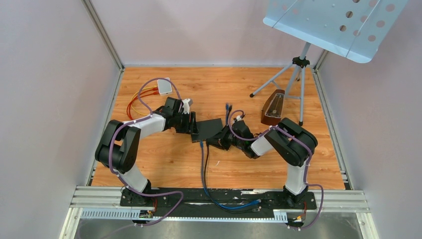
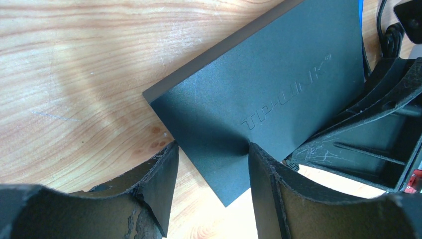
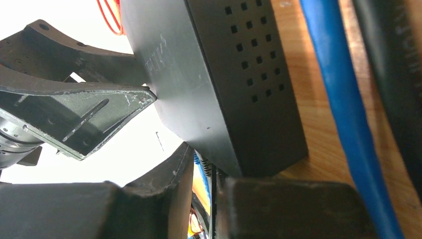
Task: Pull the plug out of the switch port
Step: Pull the connector from the switch port.
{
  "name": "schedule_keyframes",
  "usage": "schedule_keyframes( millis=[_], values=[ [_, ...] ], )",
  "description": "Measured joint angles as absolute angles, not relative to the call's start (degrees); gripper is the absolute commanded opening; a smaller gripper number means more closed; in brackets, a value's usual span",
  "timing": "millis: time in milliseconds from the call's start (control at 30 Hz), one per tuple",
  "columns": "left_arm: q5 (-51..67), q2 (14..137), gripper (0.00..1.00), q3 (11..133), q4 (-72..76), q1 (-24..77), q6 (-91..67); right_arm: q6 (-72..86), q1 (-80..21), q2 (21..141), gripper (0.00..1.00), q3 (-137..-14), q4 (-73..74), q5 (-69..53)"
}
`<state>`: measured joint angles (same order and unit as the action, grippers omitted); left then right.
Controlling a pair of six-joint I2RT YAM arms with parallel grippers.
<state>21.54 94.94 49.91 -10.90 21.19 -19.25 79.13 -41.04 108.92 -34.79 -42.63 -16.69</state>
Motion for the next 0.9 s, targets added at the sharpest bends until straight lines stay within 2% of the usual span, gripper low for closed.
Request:
schedule_keyframes(
  millis=[33,100,467,700,800,900],
  values=[
    [21.5,94.9,0.6,49.9,-10.9,21.2,-19.2,79.1,-41.0,108.8,0.27,-34.8,-42.4,-16.7],
    [21.6,94.9,0.6,49.9,-10.9,21.2,-19.2,79.3,-40.8,108.7,0.29,-34.9,-41.8,-16.8],
    [22.0,94.9,0.6,49.9,-11.2,21.2,-19.0,79.9,-40.3,108.7,0.3,-35.1,-40.7,-17.5],
    [22.1,94.9,0.59,49.9,-11.3,21.2,-19.0,79.9,-40.7,108.7,0.37,-35.7,-39.8,-17.2],
    [22.1,94.9,0.59,49.9,-11.3,21.2,-19.0,79.8,-40.8,108.6,0.36,-36.5,-38.6,-17.1],
    [22.0,94.9,0.59,49.9,-11.2,20.9,-19.0,79.4,-40.9,108.6,0.3,-37.8,-36.5,-17.0]
  ],
)
